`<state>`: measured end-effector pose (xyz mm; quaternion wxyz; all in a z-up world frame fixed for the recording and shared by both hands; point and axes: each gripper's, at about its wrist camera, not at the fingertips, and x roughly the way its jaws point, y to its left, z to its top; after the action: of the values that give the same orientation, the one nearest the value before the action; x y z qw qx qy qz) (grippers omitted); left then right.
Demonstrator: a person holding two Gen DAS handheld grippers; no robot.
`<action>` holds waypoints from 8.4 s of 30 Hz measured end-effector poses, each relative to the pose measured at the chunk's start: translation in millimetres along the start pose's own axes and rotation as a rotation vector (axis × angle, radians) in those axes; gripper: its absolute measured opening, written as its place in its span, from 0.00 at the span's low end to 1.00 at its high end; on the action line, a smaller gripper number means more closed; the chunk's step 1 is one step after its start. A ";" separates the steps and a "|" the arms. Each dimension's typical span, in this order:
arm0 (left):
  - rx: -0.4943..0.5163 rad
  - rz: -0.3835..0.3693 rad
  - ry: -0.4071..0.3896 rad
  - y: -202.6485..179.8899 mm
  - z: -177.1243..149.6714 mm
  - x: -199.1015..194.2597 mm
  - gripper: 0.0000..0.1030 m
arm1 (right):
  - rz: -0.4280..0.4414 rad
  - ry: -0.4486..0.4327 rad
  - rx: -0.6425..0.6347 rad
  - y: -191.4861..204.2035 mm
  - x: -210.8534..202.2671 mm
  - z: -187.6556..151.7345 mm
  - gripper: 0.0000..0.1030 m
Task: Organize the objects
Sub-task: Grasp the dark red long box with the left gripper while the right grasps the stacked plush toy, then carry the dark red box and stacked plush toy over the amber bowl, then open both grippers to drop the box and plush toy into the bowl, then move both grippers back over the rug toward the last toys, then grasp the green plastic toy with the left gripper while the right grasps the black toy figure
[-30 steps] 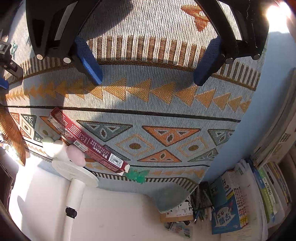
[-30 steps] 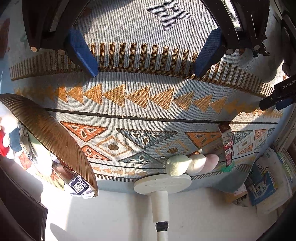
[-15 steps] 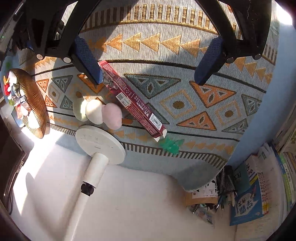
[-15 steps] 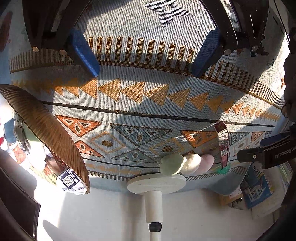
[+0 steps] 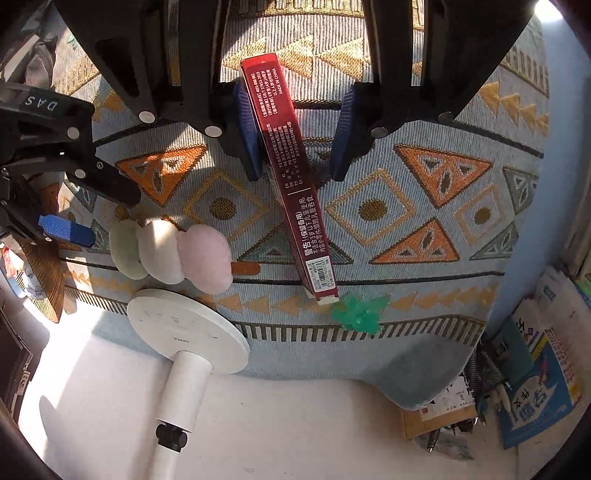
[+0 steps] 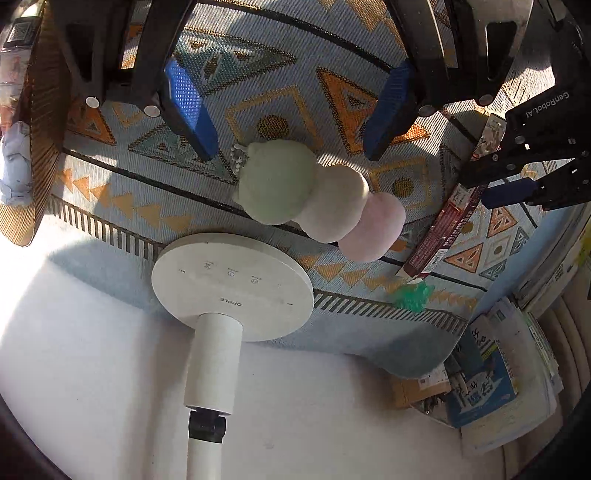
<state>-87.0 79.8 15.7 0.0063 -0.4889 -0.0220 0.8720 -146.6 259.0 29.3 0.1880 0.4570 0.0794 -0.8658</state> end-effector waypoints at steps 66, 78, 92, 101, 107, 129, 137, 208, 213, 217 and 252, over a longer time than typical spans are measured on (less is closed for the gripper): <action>0.035 0.031 -0.141 23.8 -83.0 -43.0 0.16 | -0.181 -0.034 0.157 17.7 -90.5 -146.9 0.50; 0.145 0.112 -0.233 -23.4 -70.5 -89.9 0.14 | -0.114 -0.164 0.226 1.6 -147.7 -147.4 0.47; 0.392 -0.251 -0.325 -219.4 49.7 -133.4 0.14 | -0.368 -0.460 0.549 -151.0 -290.1 -104.2 0.47; 0.387 -0.375 -0.236 -285.5 82.3 -81.8 0.15 | -0.363 -0.409 0.660 -210.6 -263.1 -88.5 0.64; 0.346 -0.427 -0.218 -280.2 78.5 -79.4 0.67 | -0.329 -0.344 0.658 -207.6 -246.1 -101.7 0.71; -0.028 -0.833 -0.112 7.0 -34.7 -149.4 0.92 | 0.195 -0.197 0.385 -1.0 -163.7 -99.3 1.00; -0.128 -1.187 -0.030 50.1 -59.4 -136.1 0.92 | -0.066 -0.042 0.318 12.5 -103.9 -98.6 1.00; -0.158 0.159 -0.059 98.2 -78.0 -33.1 1.00 | -0.236 0.014 0.275 12.8 -61.0 -120.9 1.00; -0.126 0.128 -0.042 99.2 -76.0 -31.7 1.00 | -0.211 0.039 0.256 14.8 -64.1 -123.7 1.00; -0.048 0.041 -0.053 95.8 -66.4 -38.0 0.99 | -0.016 0.006 0.213 39.8 -85.1 -136.8 0.90; 0.138 0.021 -0.086 28.5 85.1 40.3 0.43 | 0.000 -0.071 0.010 127.6 -99.6 -154.5 0.34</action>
<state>-180.3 49.9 24.5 0.0300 -0.4494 0.0429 0.8918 72.8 215.1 27.5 0.1883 0.4267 0.0686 -0.8819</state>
